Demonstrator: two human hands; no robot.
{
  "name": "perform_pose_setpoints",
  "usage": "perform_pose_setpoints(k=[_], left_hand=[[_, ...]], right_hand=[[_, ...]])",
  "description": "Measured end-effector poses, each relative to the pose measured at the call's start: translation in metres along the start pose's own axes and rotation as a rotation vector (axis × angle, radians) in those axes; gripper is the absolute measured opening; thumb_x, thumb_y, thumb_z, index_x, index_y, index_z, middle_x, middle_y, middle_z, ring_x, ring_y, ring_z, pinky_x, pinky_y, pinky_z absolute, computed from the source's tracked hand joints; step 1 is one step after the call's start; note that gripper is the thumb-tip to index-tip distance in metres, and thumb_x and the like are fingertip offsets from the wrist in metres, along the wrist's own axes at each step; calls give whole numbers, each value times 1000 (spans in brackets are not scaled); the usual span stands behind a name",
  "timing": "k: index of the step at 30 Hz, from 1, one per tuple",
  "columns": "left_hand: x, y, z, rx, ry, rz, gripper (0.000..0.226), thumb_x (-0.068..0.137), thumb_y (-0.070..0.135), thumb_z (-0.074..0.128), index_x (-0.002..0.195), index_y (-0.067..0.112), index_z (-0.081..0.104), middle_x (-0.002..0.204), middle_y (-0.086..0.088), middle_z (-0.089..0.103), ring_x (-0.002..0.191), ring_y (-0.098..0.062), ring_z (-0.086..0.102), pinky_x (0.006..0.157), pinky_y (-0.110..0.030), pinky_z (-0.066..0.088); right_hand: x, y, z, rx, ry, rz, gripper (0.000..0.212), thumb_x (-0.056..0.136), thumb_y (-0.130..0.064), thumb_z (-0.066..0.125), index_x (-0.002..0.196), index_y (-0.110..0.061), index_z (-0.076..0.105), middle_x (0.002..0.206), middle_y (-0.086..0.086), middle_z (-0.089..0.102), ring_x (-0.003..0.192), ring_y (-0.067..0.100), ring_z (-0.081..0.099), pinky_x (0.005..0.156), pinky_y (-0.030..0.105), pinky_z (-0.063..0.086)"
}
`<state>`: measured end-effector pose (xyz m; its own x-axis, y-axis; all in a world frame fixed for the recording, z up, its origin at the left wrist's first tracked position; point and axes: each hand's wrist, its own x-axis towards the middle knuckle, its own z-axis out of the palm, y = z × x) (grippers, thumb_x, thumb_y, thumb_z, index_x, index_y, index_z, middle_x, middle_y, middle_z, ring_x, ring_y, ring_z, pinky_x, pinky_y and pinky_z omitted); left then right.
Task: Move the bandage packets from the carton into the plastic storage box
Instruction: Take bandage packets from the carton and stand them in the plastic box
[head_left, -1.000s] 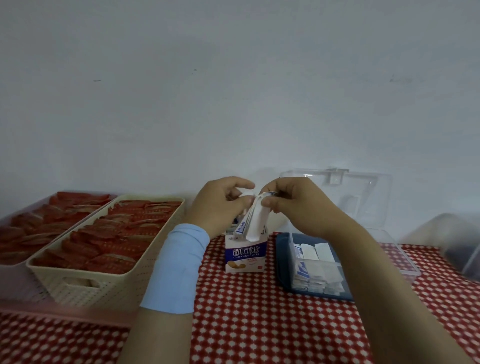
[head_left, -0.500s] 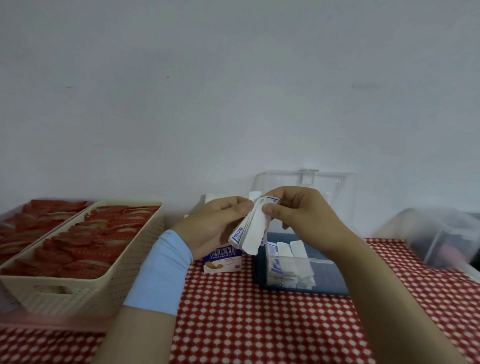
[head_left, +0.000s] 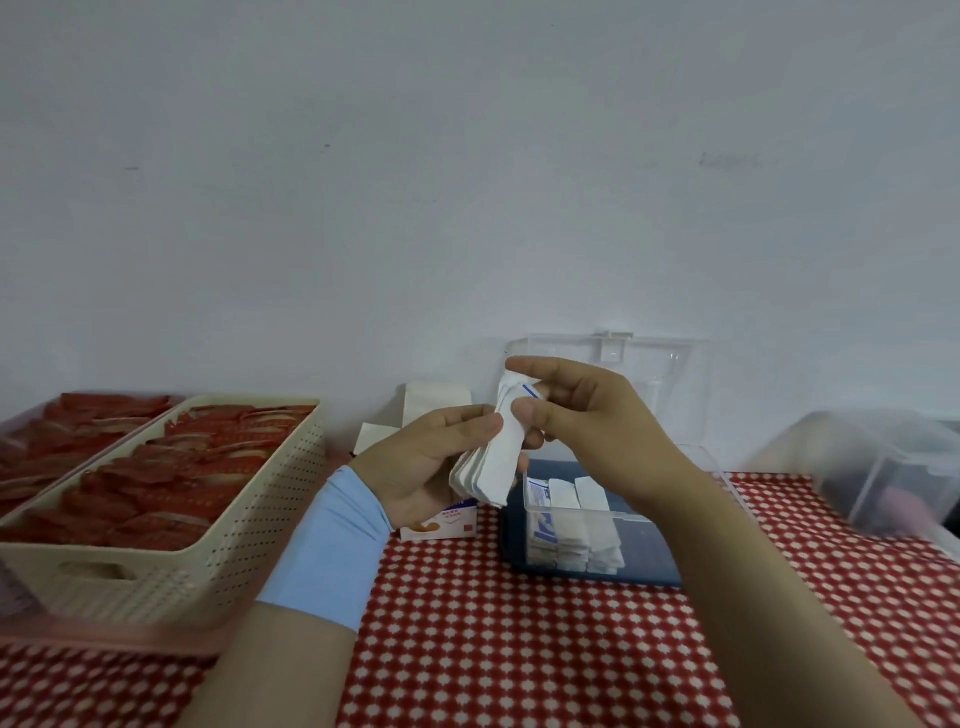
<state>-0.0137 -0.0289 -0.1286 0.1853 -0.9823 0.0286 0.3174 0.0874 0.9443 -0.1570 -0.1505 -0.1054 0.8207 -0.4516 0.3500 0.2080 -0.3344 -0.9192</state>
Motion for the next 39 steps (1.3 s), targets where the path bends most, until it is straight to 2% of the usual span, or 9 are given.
perform_pose_setpoints(k=[3, 6, 11, 15, 21, 25, 27, 33, 39], left_hand=[[1, -1, -3, -39, -96, -8, 61, 72, 30, 86, 121, 2, 64, 109, -16, 70, 90, -25, 72, 77, -37, 59], [3, -4, -6, -53, -130, -6, 59, 71, 29, 87, 119, 2, 66, 112, -17, 69, 97, -28, 71, 81, -38, 58], [3, -2, 4, -49, 25, -5, 35, 87, 21, 61, 117, 4, 61, 105, -14, 73, 77, -22, 73, 63, -32, 59], [4, -3, 5, -36, 50, 14, 35, 82, 21, 59, 112, 5, 63, 102, -15, 74, 79, -25, 74, 69, -33, 62], [11, -6, 10, -112, 127, 22, 38, 81, 22, 63, 112, 2, 66, 97, -15, 74, 84, -23, 74, 63, -28, 60], [10, -5, 8, -160, 124, 17, 43, 80, 24, 66, 118, 3, 64, 105, -15, 71, 88, -25, 72, 69, -34, 62], [11, -6, 7, -147, 117, 8, 50, 79, 27, 66, 123, 4, 61, 107, -12, 72, 91, -28, 73, 75, -38, 60], [11, -7, 7, -128, 75, -12, 41, 84, 25, 62, 118, 1, 64, 110, -15, 70, 101, -29, 71, 86, -37, 57], [9, -6, 10, -153, 40, -2, 37, 85, 17, 62, 118, 2, 58, 98, -13, 72, 89, -24, 73, 70, -34, 62]], right_hand=[[-2, -3, -1, 5, -1, -7, 19, 94, -3, 63, 106, -14, 75, 85, 10, 75, 69, 14, 61, 70, 18, 53], [-1, -1, -2, -15, 27, -15, 21, 93, -4, 64, 108, -15, 74, 89, 11, 74, 73, 14, 65, 72, 20, 54], [4, 3, -1, -29, 62, 47, 44, 90, -11, 71, 132, -20, 60, 84, -2, 68, 75, 11, 68, 74, 20, 54], [4, 5, -2, -119, 61, 123, 50, 88, -23, 74, 135, -25, 58, 104, 0, 72, 86, 9, 71, 79, 24, 54], [4, 9, 1, -243, 159, -14, 10, 87, -24, 75, 89, -24, 65, 115, -10, 67, 83, 8, 69, 73, 21, 53], [-3, 3, -3, -421, -60, -41, 25, 72, -37, 85, 81, -27, 65, 138, -29, 49, 118, -14, 50, 97, 18, 38], [-4, 2, -2, -532, -113, -42, 43, 58, -38, 93, 83, -28, 59, 142, -32, 40, 121, -20, 41, 94, 10, 35], [-4, 3, 0, -543, -66, -96, 40, 61, -26, 94, 75, -20, 56, 123, -29, 54, 111, -16, 50, 81, -3, 35], [-4, 4, 1, -472, -89, -68, 44, 60, -21, 95, 76, -14, 54, 117, -18, 60, 100, -3, 59, 76, 6, 46]])
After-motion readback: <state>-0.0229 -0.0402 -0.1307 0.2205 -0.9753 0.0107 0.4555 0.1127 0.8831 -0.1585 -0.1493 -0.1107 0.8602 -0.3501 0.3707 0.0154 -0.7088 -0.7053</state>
